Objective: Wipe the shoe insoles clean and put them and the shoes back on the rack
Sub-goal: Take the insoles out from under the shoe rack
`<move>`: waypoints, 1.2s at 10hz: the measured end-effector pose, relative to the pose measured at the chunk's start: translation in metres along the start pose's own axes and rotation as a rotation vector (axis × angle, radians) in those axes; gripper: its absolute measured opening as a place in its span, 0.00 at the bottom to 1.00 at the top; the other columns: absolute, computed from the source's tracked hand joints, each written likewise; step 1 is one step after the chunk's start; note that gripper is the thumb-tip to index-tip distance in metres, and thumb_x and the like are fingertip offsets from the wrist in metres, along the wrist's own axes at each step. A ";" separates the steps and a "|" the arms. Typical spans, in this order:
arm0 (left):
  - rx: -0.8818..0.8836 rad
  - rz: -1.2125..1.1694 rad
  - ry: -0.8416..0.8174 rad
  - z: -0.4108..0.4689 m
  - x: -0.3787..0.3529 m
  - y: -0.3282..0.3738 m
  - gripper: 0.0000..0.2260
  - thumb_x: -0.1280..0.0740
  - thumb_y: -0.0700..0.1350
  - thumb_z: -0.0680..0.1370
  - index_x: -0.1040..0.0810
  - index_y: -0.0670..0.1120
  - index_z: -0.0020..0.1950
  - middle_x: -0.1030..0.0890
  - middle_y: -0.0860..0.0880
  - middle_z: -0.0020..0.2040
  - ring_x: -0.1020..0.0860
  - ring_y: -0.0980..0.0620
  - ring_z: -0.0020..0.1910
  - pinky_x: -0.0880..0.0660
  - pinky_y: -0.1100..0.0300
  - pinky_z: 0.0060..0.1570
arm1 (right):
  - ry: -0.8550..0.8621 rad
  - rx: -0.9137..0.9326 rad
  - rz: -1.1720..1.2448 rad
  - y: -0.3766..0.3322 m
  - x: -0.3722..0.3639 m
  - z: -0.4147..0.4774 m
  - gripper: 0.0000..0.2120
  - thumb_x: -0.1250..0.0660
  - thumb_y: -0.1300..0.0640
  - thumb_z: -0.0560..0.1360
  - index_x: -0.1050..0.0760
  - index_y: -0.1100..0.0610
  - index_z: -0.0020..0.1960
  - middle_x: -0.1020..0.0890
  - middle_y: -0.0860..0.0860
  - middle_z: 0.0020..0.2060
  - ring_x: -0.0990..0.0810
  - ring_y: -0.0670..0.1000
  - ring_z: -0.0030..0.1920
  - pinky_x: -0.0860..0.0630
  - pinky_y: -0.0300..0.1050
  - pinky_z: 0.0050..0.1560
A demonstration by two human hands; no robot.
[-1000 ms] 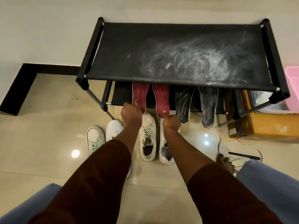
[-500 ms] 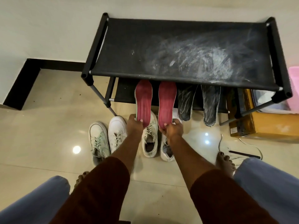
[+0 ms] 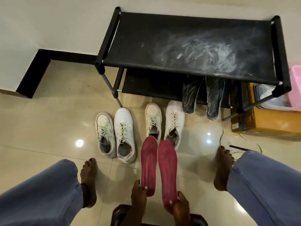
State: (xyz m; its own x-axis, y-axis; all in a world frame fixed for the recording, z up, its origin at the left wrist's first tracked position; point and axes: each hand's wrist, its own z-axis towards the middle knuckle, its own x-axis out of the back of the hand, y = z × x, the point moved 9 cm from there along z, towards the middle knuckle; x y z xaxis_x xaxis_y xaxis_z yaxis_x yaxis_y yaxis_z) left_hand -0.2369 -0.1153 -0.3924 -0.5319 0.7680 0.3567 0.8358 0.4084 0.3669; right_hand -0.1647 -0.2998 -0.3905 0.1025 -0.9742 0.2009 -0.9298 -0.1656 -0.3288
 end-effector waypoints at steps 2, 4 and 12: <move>0.068 0.226 0.216 0.094 0.118 0.001 0.25 0.43 0.54 0.77 0.30 0.36 0.64 0.25 0.36 0.58 0.26 0.37 0.56 0.31 0.41 0.61 | 0.009 -0.289 0.143 0.054 0.020 0.016 0.17 0.47 0.60 0.80 0.30 0.66 0.36 0.28 0.58 0.33 0.29 0.55 0.32 0.31 0.44 0.32; 0.069 0.360 0.333 0.190 0.192 0.007 0.30 0.53 0.63 0.77 0.34 0.42 0.67 0.29 0.37 0.63 0.32 0.36 0.62 0.40 0.42 0.65 | -0.034 -0.312 0.014 0.067 0.010 0.036 0.10 0.48 0.67 0.80 0.29 0.62 0.46 0.24 0.59 0.41 0.26 0.59 0.39 0.25 0.42 0.20; 0.147 0.156 0.140 0.046 -0.022 0.021 0.17 0.41 0.35 0.78 0.34 0.43 0.67 0.28 0.35 0.63 0.28 0.36 0.60 0.29 0.52 0.60 | 0.008 -0.037 -0.736 0.001 -0.028 0.090 0.16 0.41 0.56 0.78 0.32 0.61 0.64 0.24 0.59 0.59 0.24 0.57 0.55 0.26 0.48 0.54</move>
State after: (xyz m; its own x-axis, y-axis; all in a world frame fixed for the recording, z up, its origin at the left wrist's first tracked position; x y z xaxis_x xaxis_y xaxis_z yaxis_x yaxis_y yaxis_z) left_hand -0.2016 -0.1008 -0.4315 -0.3999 0.7560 0.5181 0.9146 0.3655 0.1727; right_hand -0.1363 -0.2862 -0.4792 0.7021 -0.6119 0.3643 -0.6329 -0.7706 -0.0747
